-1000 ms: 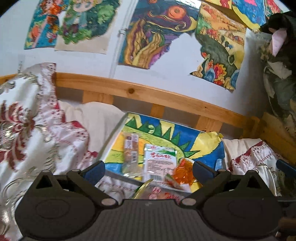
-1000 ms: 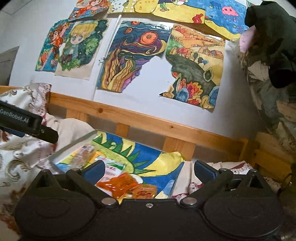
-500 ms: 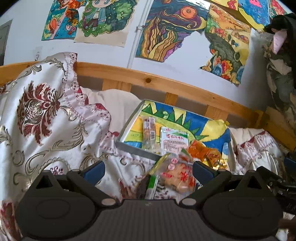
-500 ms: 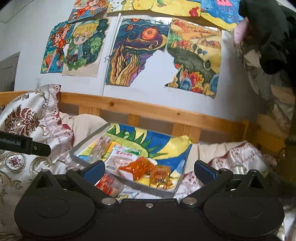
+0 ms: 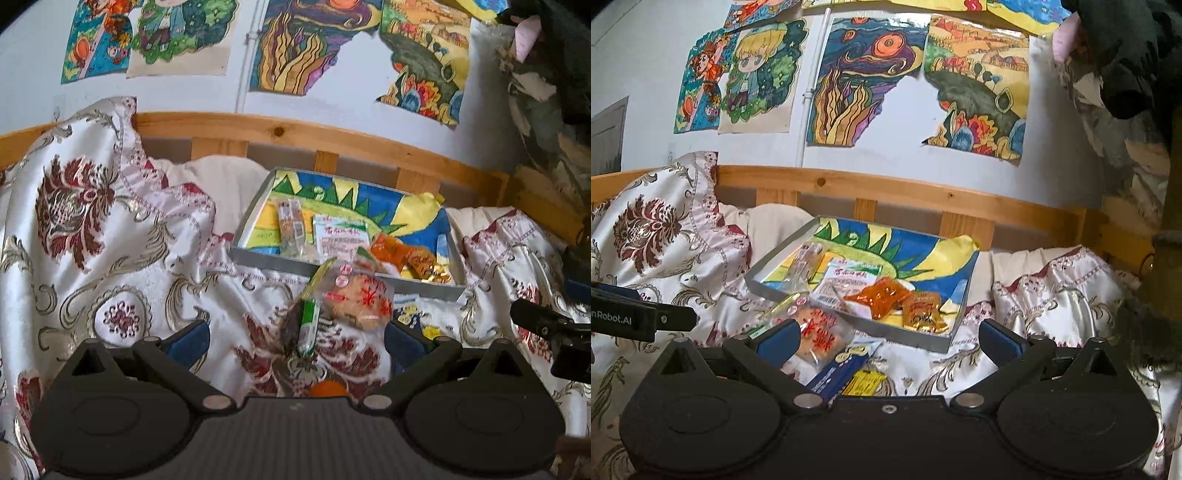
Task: Organize snacks
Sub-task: 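Withdraw both tools from the tray and lower the left tool toward the mandarin orange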
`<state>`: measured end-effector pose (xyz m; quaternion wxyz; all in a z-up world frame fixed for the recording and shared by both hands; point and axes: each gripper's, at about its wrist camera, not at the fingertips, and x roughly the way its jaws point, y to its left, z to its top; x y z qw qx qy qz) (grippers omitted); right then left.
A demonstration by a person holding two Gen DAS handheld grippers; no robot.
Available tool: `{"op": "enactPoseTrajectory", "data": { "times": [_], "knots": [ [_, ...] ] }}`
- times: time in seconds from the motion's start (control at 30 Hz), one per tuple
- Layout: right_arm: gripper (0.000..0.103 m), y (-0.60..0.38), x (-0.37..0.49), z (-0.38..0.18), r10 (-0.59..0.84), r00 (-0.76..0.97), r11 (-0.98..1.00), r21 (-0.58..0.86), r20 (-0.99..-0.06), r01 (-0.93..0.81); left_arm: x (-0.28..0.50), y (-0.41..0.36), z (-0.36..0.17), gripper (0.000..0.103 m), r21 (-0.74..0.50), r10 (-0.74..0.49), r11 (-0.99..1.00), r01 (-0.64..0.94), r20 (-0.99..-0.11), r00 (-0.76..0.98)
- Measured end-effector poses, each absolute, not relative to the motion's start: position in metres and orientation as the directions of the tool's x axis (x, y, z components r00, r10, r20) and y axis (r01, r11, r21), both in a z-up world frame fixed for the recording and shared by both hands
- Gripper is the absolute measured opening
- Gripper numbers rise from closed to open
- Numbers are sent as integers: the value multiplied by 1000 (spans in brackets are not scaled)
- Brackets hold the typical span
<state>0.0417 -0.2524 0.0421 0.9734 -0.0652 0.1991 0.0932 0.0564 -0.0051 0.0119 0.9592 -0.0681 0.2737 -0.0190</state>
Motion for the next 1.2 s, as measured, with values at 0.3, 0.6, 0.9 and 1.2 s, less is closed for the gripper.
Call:
{"op": "enactPoseTrajectory", "data": {
  "times": [0.3, 0.6, 0.9, 1.2],
  "knots": [
    [102, -250, 41, 37, 155, 886, 973, -90, -438, -215, 55, -1, 3, 102, -129, -66, 992, -9, -563, 824],
    [102, -246, 48, 28, 159, 850, 970, -79, -502, -228, 57, 0, -2, 102, -121, -54, 992, -21, -585, 809],
    [102, -242, 52, 20, 162, 816, 966, -81, -554, -247, 59, -2, -8, 102, -97, -45, 995, -19, -616, 786],
    [102, -235, 55, 14, 171, 789, 957, -90, -590, -275, 59, -2, -10, 102, -90, -42, 996, -19, -629, 777]
  ]
}}
